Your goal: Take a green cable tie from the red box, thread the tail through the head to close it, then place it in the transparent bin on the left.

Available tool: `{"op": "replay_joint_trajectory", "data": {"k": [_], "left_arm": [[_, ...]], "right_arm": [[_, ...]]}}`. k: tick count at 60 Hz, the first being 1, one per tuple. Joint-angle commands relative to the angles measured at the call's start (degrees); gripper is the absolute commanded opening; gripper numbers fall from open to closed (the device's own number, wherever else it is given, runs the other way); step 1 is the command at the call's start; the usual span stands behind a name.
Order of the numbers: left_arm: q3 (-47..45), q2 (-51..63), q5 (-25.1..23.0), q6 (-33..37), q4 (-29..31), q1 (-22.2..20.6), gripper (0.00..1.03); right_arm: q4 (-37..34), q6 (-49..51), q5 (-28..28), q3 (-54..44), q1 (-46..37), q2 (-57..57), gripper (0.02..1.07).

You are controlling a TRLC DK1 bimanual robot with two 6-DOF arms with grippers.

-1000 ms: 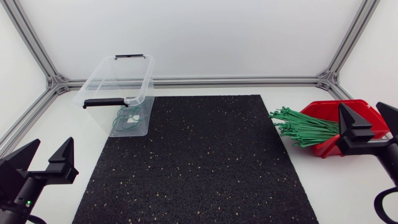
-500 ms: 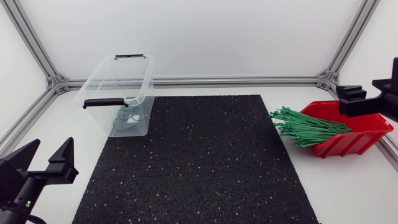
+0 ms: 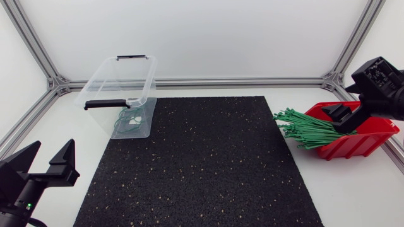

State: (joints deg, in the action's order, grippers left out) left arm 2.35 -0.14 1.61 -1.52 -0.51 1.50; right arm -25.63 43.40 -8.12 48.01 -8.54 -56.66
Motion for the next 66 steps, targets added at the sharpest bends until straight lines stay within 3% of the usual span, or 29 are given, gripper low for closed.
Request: {"op": "replay_joint_trajectory", "data": {"k": [1, 11, 26, 30, 38, 52, 61, 66], "left_arm": [[-2.35, -0.56, 0.5, -0.85, 0.78, 0.44, 0.99], [-2.35, -0.56, 0.41, -0.85, 0.78, 0.44, 0.99], [-2.35, -0.65, 0.5, -0.85, 0.78, 0.52, 0.99], [-2.35, -0.65, 0.5, -0.85, 0.78, 0.52, 0.99], [-2.35, -0.65, 0.5, -0.85, 0.78, 0.44, 0.99], [-2.35, -0.56, 0.41, -0.85, 0.78, 0.44, 0.99], [-2.35, -0.56, 0.41, -0.85, 0.78, 0.44, 0.99], [-2.35, -0.56, 0.5, -0.77, 0.78, 0.44, 0.99]], "right_arm": [[-2.59, 6.96, -1.64, 0.77, -0.08, -2.49, 0.96], [-6.1, 17.77, -4.98, 1.3, -0.17, -5.3, 0.95], [-9.0, 27.27, -7.96, 0.24, 0.1, -9.08, 0.76], [-8.91, 29.46, -8.05, -0.28, 0.1, -10.22, 0.65], [-8.74, 32.19, -8.58, -0.46, 0.27, -12.51, 0.5], [-8.12, 34.83, -8.58, -1.78, 1.94, -14.44, 0.46], [-7.16, 36.23, -7.44, -2.75, 3.61, -15.67, 0.31], [-4.7, 36.23, -5.5, -3.45, 4.32, -16.99, 0.31]]}}
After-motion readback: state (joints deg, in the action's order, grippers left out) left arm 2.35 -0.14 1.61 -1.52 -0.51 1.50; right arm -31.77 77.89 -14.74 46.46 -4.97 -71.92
